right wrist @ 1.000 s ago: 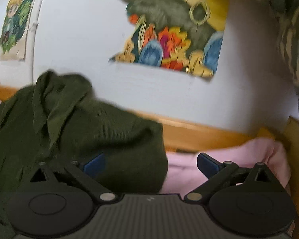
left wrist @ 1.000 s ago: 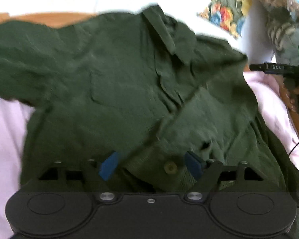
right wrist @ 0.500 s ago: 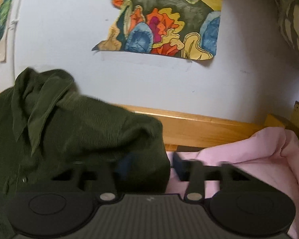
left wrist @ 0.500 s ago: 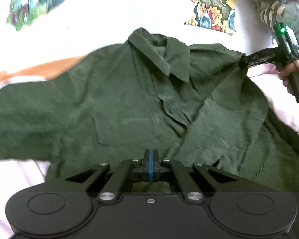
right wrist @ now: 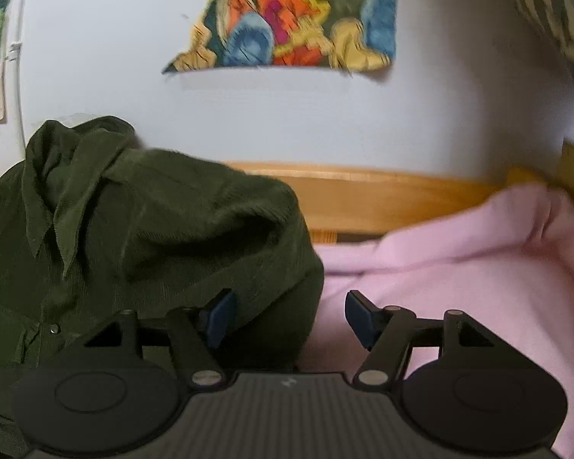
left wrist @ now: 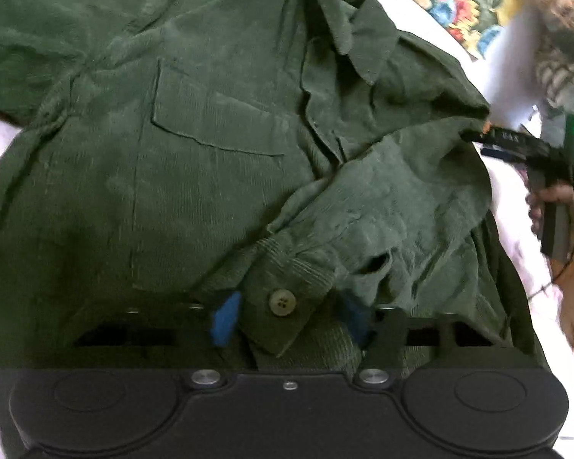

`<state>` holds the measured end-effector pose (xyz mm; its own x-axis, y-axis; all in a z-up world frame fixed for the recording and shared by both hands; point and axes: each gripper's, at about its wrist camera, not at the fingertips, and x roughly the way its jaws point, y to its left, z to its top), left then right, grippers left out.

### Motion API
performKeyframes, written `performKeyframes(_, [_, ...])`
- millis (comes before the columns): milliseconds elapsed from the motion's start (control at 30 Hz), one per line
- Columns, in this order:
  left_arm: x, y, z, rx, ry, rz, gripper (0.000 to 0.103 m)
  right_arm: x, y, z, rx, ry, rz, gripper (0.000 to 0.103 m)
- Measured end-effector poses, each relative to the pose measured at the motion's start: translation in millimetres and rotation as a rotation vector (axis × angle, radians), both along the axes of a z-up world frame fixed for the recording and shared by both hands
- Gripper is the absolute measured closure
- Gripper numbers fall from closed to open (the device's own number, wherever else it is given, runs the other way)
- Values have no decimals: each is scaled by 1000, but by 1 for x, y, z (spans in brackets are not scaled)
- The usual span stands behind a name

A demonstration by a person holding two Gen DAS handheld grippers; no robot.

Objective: Fold large clothes

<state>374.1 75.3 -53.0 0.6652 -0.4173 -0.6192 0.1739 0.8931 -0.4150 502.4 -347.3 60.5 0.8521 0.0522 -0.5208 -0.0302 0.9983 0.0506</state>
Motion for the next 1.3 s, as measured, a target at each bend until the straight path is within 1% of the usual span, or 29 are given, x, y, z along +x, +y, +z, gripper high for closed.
performKeyframes(33, [0, -3, 2, 42, -12, 22, 77, 2, 0, -2, 8, 6, -1, 34])
performKeyframes(67, [-2, -4, 5, 62, -35, 29, 83, 3, 1, -3, 6, 8, -1, 41])
performKeyframes(100, [-4, -6, 11, 77, -73, 37, 89, 5, 3, -4, -5, 8, 5, 60])
performKeyframes(167, [-13, -13, 28, 183, -169, 78, 91, 5, 9, -3, -40, 0, 4, 79])
performKeyframes(233, [-20, -14, 43, 259, -267, 120, 91, 4, 13, 0, -58, -26, 3, 79])
performKeyframes(267, [-21, -12, 48, 284, -289, 146, 91, 3, 14, 1, -55, -34, 6, 79])
performKeyframes(300, [-19, -9, 50, 296, -289, 152, 91, 2, 13, 1, -48, -34, 12, 69])
performKeyframes(333, [-15, -6, 48, 302, -268, 147, 91, 0, 13, 1, -48, -31, 14, 60])
performKeyframes(367, [-12, -3, 43, 306, -239, 134, 91, -4, 13, 1, -42, -25, 16, 36])
performKeyframes(400, [-8, -2, 34, 303, -194, 108, 89, -9, 12, 1, -33, -29, 25, 25])
performKeyframes(467, [-6, -3, 19, 283, -150, 91, 85, -23, 11, 0, -48, -23, 52, 24])
performKeyframes(533, [-9, -5, 11, 289, -148, 84, 81, -39, 11, -3, -88, -4, 85, 23])
performKeyframes(600, [-10, -8, 10, 290, -154, 84, 80, -50, 8, 2, -83, -26, 81, 23])
performKeyframes(633, [-8, -9, 10, 291, -150, 86, 80, -51, 8, 6, -83, -39, 77, 23])
performKeyframes(700, [-7, -7, 11, 289, -147, 88, 80, -41, 15, 14, -129, -64, 70, 24])
performKeyframes(733, [-4, -6, 11, 288, -149, 90, 80, -34, 20, 17, -150, -61, 77, 25])
performKeyframes(767, [-7, -3, 11, 287, -151, 89, 80, -25, 26, 19, -170, -53, 91, 32])
performKeyframes(800, [-8, -2, 12, 285, -156, 92, 80, -14, 31, 21, -197, -27, 90, 54])
performKeyframes(833, [-9, -1, 12, 285, -162, 94, 80, -4, 34, 21, -208, 6, 73, 72])
performKeyframes(867, [-12, 0, 11, 287, -166, 94, 80, 6, 35, 22, -184, 38, 55, 93])
performKeyframes(900, [-13, -1, 11, 290, -172, 93, 80, 13, 35, 25, -147, 41, 26, 97])
performKeyframes(933, [-13, -1, 11, 295, -180, 91, 80, 16, 37, 31, -131, 13, 16, 100])
performKeyframes(967, [-14, -2, 11, 303, -189, 89, 80, 18, 42, 39, -143, -35, 15, 100])
performKeyframes(1000, [-13, -3, 11, 308, -194, 85, 80, 22, 49, 48, -180, -83, 15, 100])
performKeyframes(1067, [-11, -5, 11, 316, -197, 73, 80, 37, 56, 58, -209, -106, 2, 100])
performKeyframes(1167, [-8, -8, 10, 328, -194, 65, 80, 53, 67, 60, -250, -114, -11, 100])
performKeyframes(1233, [-5, -10, 7, 343, -179, 61, 76, 65, 72, 47, -302, -65, -39, 100])
performKeyframes(1267, [-5, -10, 7, 345, -177, 60, 75, 65, 71, 42, -307, -53, -44, 99])
performKeyframes(1300, [-5, -9, 7, 341, -176, 60, 74, 61, 68, 39, -292, -57, -43, 90])
